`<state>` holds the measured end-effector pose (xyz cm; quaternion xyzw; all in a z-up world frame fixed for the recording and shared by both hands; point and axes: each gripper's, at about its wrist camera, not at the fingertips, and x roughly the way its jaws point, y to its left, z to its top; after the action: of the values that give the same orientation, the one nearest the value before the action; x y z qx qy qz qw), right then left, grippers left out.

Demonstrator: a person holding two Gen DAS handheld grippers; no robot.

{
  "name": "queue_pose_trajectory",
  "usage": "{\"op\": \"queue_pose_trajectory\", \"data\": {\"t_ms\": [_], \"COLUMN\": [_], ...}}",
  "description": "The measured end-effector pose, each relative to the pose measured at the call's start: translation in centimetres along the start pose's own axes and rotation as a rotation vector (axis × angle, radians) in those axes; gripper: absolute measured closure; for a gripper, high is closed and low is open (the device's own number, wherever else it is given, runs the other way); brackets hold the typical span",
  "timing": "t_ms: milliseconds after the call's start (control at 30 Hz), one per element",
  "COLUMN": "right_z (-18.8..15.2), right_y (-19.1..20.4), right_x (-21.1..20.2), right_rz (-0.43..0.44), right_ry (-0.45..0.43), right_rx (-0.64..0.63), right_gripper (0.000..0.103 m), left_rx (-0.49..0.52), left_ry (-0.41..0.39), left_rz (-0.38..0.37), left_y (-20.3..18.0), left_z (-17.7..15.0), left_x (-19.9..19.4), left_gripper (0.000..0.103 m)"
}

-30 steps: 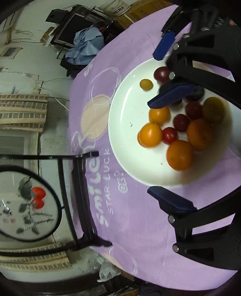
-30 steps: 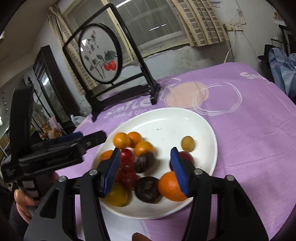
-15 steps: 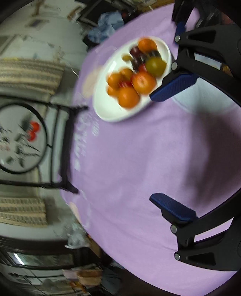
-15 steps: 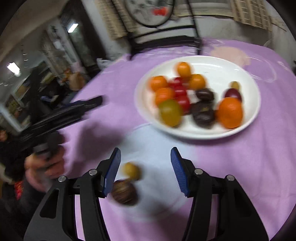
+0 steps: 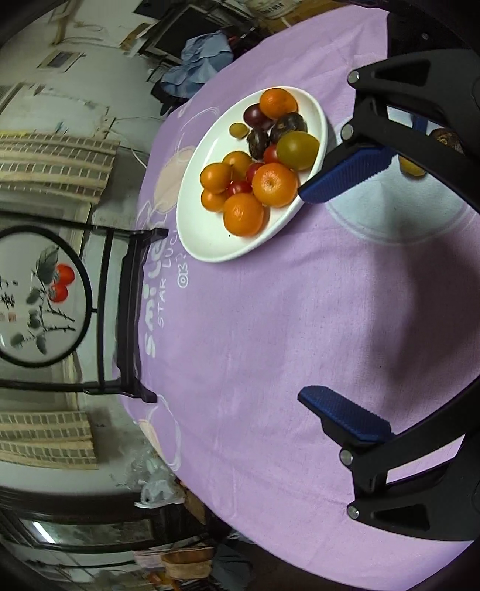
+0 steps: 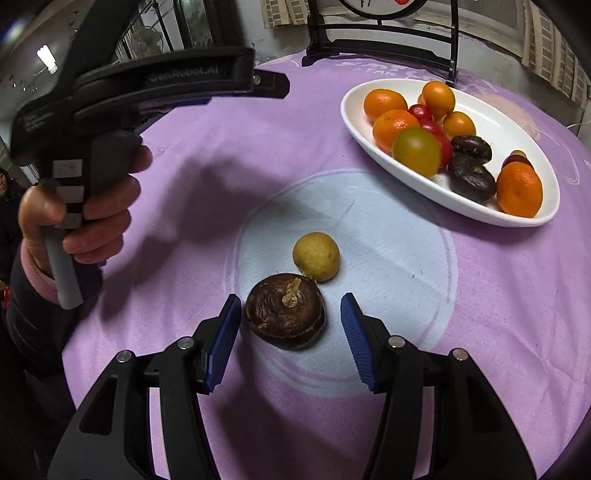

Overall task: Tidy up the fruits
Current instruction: 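Grasp the last dark fruit with the right tool while the left tool grasps the small yellow fruit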

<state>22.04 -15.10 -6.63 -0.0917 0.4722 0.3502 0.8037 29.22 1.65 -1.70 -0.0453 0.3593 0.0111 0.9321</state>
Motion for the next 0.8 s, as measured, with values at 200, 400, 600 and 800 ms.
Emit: {"op": "queue_pose_trajectory", "data": {"t_ms": [200, 400, 600, 800], "right_z": [-0.2, 0.9, 0.6, 0.5], "right_y": [0.7, -2.1, -9.0, -10.0], "right_x": [-0.2, -4.4, -10.5, -10.6], "right_rz": [-0.005, 0.145, 0.130, 0.096], "right_ry": [-0.008, -0.125, -0.387, -0.401], "right_rx": [-0.041, 0.043, 0.291, 0.335], "right_gripper": [0.059, 0.060, 0.060, 0.060], "left_rx": [0.019, -0.013, 0.046, 0.268], "left_ry": [-0.011, 0.020, 0.078, 0.140], "left_rz": [0.002, -0.006, -0.140, -0.328], "left_y": [-0.4, 0.4, -1.2, -5.7], "left_z": [-0.1, 0.0, -0.7, -4.3], "left_x": [-0.3, 0.3, 0.5, -0.8], "left_gripper": [0.002, 0.002, 0.007, 0.036]}}
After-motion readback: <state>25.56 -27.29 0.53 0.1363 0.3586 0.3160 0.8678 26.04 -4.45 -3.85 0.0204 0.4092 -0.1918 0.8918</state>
